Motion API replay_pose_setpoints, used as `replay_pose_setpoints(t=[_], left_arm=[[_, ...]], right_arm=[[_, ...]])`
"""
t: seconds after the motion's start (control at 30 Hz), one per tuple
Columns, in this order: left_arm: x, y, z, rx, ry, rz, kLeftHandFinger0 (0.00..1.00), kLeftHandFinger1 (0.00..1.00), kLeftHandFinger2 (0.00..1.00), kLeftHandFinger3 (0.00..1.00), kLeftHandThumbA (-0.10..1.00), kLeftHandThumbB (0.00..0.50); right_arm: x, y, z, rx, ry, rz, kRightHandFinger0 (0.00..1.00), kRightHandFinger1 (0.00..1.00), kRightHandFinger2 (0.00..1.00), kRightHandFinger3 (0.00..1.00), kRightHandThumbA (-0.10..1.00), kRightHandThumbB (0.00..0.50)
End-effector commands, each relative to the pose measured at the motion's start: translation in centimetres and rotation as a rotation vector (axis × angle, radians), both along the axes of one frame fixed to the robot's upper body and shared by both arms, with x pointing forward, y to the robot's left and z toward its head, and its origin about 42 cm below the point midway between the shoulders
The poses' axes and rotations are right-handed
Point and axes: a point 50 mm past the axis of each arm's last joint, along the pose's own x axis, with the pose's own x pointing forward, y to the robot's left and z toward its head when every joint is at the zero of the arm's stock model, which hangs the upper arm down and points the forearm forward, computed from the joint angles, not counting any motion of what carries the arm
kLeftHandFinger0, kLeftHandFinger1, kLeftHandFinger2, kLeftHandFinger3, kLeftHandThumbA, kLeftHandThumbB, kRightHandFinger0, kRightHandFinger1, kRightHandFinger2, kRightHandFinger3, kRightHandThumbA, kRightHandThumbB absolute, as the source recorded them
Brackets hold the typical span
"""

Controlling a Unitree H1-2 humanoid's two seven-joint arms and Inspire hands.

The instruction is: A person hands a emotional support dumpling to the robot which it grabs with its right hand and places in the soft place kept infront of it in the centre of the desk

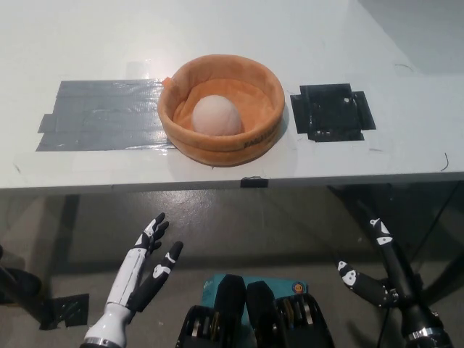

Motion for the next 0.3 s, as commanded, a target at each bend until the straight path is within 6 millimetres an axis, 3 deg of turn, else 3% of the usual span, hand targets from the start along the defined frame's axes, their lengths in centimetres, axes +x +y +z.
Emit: replay_pose_setpoints(t=[0.0,0.27], left_arm=[[-0.47,0.2,0.67,0.002,-0.043,-0.008,1.0,1.0,1.0,1.0,0.87,0.01],[-0.7,0.13,0.43,-0.009,-0.037,-0.006,1.0,1.0,1.0,1.0,0.85,0.013]], right_arm=[[-0.18,0.2,0.63,0.02,-0.065,0.029,1.0,1.0,1.0,1.0,0.61,0.137],[-0.42,0.19,0.64,0.017,-0.065,0.037,0.97,1.0,1.0,1.0,0.57,0.125]])
